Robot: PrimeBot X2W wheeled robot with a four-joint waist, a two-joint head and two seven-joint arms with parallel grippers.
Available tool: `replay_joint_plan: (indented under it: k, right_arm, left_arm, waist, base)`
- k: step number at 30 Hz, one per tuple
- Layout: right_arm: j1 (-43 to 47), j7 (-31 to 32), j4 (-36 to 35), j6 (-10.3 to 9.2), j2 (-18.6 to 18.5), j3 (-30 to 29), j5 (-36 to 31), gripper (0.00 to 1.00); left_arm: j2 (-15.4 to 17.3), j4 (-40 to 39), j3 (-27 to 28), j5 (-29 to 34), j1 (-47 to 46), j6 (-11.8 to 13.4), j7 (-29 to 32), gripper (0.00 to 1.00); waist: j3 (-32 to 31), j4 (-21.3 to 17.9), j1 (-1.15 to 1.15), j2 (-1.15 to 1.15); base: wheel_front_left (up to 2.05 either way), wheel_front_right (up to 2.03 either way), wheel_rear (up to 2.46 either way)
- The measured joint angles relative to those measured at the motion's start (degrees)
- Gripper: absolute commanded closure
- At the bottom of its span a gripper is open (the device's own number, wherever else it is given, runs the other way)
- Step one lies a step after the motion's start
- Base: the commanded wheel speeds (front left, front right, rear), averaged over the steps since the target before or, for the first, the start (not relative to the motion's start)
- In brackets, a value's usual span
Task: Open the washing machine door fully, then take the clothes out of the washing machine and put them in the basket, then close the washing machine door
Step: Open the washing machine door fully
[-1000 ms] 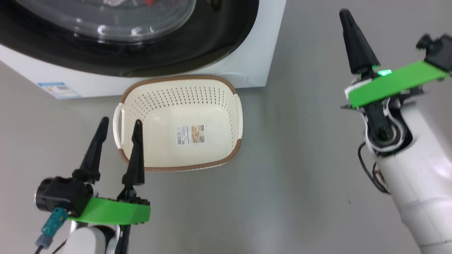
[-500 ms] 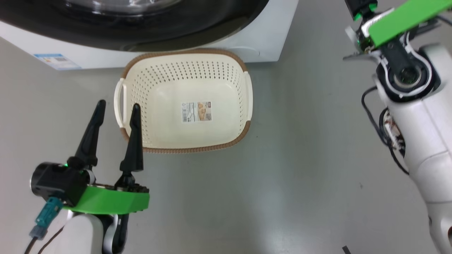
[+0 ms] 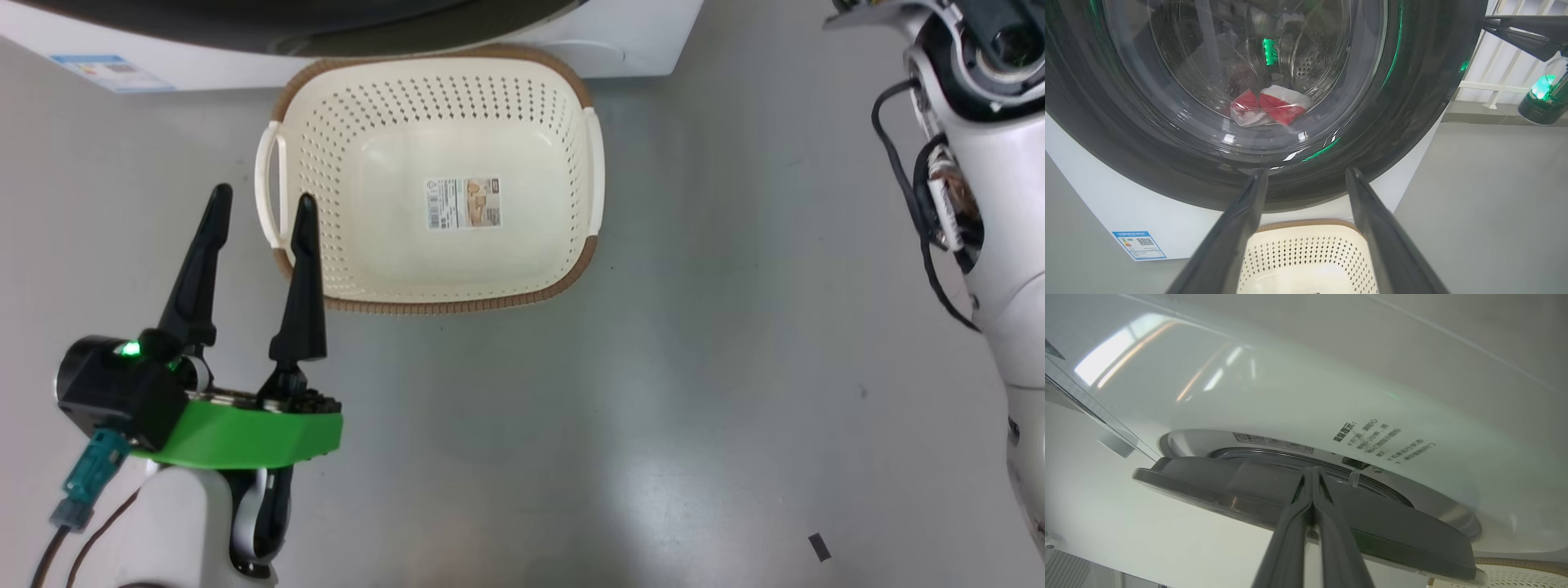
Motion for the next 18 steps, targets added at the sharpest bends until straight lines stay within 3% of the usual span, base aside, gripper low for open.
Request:
replay_joint_plan:
  k: [18]
  right_arm:
    - [-7.75, 7.0, 5.82, -0.01, 1.43, 0.77, -0.22, 1.0]
  left_arm:
    - [-0.09, 0.31, -1.08, -2.1, -1.16, 0.27, -0.01, 0.0]
  waist:
    - [3.52, 1.82, 0.0, 0.0]
  base:
    - [0.0, 0.0, 0.0]
